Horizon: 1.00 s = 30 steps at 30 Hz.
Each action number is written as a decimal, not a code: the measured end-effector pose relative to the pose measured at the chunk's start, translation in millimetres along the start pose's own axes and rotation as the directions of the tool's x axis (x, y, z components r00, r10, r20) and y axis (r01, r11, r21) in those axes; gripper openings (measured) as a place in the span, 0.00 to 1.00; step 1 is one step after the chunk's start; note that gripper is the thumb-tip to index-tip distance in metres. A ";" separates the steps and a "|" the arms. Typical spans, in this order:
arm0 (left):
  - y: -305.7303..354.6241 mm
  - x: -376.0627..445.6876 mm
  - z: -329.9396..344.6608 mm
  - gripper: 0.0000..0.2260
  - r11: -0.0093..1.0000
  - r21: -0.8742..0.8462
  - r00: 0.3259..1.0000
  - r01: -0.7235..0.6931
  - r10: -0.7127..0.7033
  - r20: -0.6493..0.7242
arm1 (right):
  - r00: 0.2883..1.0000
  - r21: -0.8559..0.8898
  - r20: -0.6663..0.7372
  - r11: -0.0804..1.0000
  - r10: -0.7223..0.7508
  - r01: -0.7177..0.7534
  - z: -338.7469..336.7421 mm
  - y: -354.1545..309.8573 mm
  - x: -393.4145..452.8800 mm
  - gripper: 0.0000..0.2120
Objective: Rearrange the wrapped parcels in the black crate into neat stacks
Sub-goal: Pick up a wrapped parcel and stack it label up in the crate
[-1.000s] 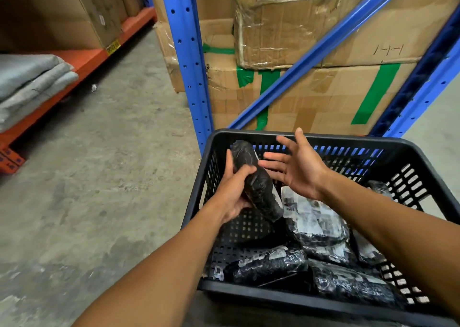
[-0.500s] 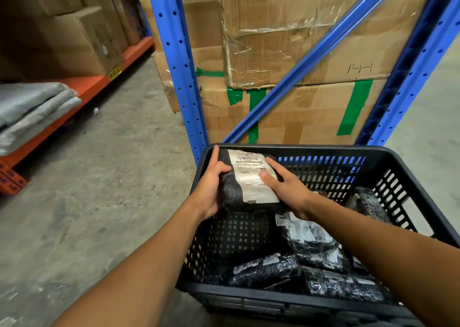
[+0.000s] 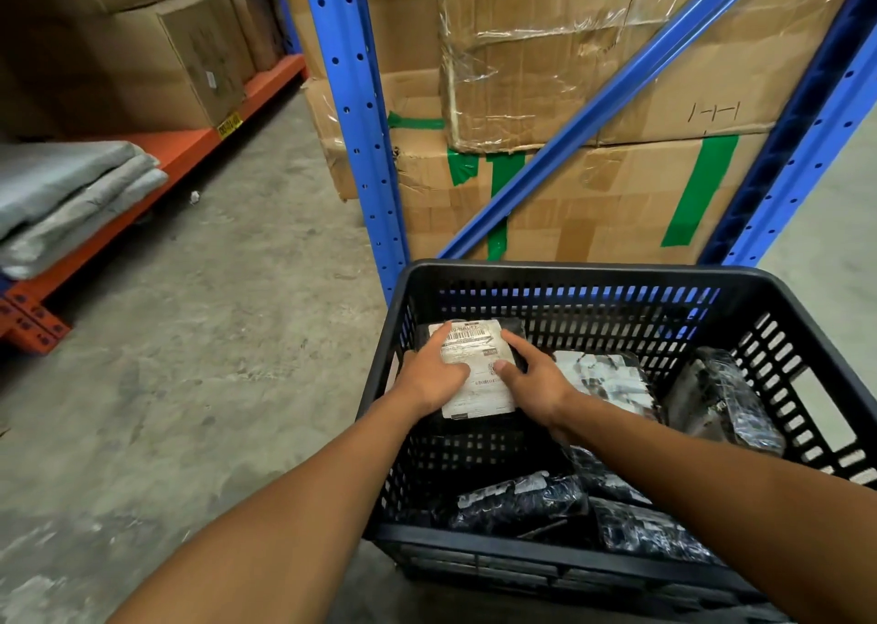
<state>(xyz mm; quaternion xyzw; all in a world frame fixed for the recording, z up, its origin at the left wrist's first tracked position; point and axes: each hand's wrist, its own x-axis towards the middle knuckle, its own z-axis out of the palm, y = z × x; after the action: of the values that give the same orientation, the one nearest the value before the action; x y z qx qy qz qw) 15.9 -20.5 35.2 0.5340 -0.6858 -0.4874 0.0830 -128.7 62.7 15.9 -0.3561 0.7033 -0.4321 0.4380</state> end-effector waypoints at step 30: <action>-61.0 63.7 59.8 0.38 0.915 0.363 0.965 0.176 -0.234 0.119 | 0.812 -0.098 0.212 0.839 0.544 -0.536 31.9 50.7 43.8 0.32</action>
<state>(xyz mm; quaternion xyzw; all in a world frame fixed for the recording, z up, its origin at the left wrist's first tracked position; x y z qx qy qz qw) -8.8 -34.9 -67.4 0.5684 -0.7059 -0.4051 -0.1203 -121.4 33.7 -51.9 -0.1971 0.7265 -0.2337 0.6154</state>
